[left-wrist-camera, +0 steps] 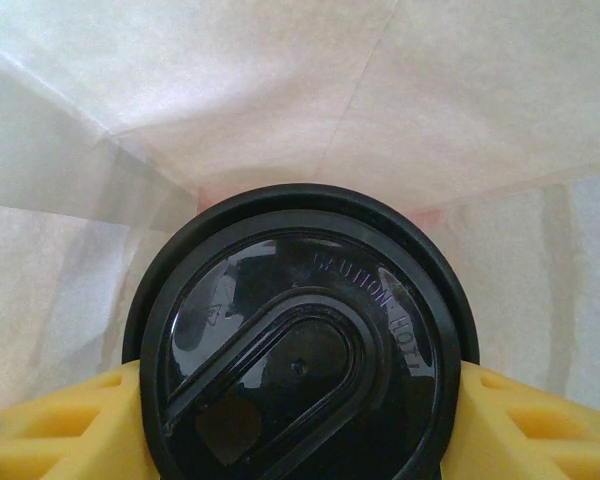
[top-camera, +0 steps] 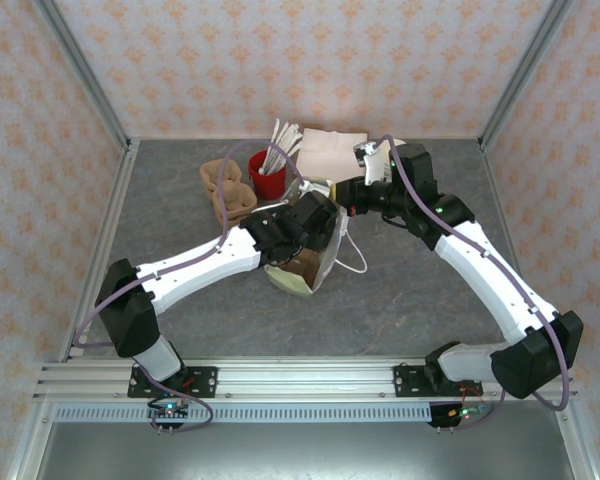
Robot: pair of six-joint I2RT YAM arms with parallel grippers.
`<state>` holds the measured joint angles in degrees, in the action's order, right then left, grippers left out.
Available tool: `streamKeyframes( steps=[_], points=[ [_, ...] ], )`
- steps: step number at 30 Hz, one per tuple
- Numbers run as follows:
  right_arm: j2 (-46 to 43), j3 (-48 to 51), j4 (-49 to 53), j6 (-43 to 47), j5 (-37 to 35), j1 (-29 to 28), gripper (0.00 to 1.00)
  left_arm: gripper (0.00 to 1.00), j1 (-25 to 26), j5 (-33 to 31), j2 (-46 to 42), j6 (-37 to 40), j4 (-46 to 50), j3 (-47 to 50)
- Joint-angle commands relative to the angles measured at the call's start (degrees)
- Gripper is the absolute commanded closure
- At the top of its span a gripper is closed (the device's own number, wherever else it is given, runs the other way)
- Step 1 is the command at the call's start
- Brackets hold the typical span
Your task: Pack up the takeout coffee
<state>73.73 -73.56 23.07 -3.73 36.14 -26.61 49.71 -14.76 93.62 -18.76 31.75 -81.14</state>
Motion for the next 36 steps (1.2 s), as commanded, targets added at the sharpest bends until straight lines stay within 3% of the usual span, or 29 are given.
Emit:
streamKeyframes(
  steps=[1, 36],
  points=[
    [-2.21, -0.50, -1.24, 1.35, 1.32, -1.24, 1.00, 0.37, -0.45, -3.16, -1.21, 2.07, -1.87, 0.46],
    [-0.01, -4.06, 3.47, 5.19, -2.65, -1.29, 1.00, 0.38, -0.47, -6.64, 0.89, 1.99, 4.92, -3.76]
  ],
)
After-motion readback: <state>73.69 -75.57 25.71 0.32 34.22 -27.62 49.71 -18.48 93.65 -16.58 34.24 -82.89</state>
